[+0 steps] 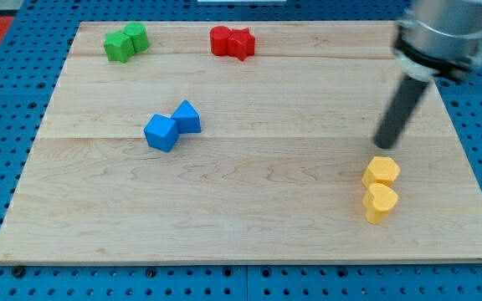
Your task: Nudge the blue triangle and blue cube towards the bottom left
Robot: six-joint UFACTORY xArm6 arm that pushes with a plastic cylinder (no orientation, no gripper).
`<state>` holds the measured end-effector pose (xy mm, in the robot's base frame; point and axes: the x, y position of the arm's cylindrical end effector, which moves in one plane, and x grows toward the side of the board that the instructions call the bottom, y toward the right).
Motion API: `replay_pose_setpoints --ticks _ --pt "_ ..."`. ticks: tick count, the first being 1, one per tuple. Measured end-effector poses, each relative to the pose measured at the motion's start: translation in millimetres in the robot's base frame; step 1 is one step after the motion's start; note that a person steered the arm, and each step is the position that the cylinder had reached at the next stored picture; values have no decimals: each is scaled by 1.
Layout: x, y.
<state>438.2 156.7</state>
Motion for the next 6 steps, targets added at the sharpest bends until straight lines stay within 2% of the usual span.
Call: replay_pose_setpoints --ticks 2,3,4,6 --pt "-68 -158" --pt "-53 -211" --pt "-30 -252" --pt "-33 -252"
